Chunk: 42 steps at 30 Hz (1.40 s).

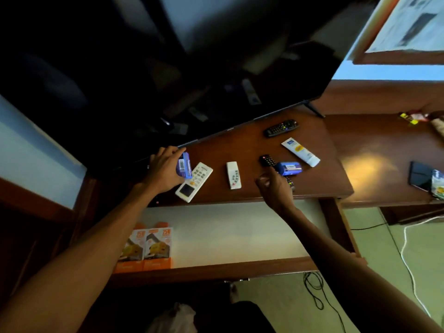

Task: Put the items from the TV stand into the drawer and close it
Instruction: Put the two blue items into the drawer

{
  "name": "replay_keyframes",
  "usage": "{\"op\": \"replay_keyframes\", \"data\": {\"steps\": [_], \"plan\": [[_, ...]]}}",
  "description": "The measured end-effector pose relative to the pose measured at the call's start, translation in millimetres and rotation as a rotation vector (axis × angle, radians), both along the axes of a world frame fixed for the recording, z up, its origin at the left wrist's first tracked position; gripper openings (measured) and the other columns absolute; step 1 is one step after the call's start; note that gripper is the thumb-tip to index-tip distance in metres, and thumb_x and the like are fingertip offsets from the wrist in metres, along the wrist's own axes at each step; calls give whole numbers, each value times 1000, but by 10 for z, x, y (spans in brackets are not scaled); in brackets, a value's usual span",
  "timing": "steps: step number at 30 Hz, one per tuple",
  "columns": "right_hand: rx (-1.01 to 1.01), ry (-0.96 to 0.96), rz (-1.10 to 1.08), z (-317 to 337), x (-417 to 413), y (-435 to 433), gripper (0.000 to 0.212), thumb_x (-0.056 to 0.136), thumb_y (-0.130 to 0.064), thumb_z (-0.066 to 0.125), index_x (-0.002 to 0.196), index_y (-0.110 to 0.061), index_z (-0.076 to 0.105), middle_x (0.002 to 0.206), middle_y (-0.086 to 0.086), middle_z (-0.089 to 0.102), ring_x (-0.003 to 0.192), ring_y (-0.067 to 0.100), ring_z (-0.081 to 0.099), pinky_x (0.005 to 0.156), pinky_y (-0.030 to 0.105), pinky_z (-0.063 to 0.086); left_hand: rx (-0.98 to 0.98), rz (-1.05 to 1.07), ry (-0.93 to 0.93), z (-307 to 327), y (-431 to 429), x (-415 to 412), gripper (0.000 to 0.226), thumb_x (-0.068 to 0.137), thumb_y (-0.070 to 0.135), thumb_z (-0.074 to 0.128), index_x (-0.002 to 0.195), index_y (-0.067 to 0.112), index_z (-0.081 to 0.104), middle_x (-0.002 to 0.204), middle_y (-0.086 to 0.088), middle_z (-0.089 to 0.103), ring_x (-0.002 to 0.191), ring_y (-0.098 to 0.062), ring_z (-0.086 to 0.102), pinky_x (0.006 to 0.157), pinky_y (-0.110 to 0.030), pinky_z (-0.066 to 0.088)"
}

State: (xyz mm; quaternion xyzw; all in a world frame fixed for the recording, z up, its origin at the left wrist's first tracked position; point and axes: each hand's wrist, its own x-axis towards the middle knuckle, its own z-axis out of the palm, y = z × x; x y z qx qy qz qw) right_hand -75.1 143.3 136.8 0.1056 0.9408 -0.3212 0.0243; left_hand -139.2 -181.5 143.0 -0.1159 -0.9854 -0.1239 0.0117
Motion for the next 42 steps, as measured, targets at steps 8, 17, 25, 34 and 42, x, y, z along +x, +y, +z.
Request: {"op": "replay_keyframes", "data": {"steps": [8, 17, 25, 34, 42], "plan": [[145, -48, -143, -144, -387, 820, 74, 82, -49, 65, 137, -10, 37, 144, 19, 38, 127, 39, 42, 95, 50, 45, 232, -159, -23, 146, 1248, -220, 93, 58, 37, 87, 140, 19, 47, 133, 0, 45, 121, -19, 46, 101, -32, 33], [192, -164, -119, -423, -647, 1144, 75, 79, -62, 61, 129, -10, 42, 130, 19, 53, 117, 37, 53, 91, 46, 48, 310, -157, -160, -53, 1947, -257, 96, 61, 27, 89, 144, 17, 42, 135, 3, 42, 118, -16, 50, 97, -29, 45], [24, 84, 155, -250, -504, 1059, 66, 80, -50, 69, 132, -14, 50, 131, 12, 53, 114, 28, 55, 92, 40, 51, 406, -151, -160, -24, 1695, -7, 91, 65, 25, 88, 143, 13, 43, 131, 0, 43, 116, -13, 50, 93, -25, 48], [67, 212, 527, -159, 237, 194, 62, 79, -52, 69, 126, -12, 58, 130, 9, 56, 114, 26, 58, 94, 38, 51, 319, -184, -215, -217, 854, 956, 91, 65, 32, 85, 144, 14, 43, 134, 1, 40, 121, -11, 43, 106, -28, 39], [31, 31, 619, -691, 1002, -504, 57, 77, -55, 68, 116, -14, 62, 117, 4, 63, 102, 23, 61, 88, 29, 51, 188, -128, -395, -826, 87, 1661, 94, 62, 41, 84, 143, 21, 41, 138, 3, 39, 126, -17, 42, 104, -35, 42]]}}
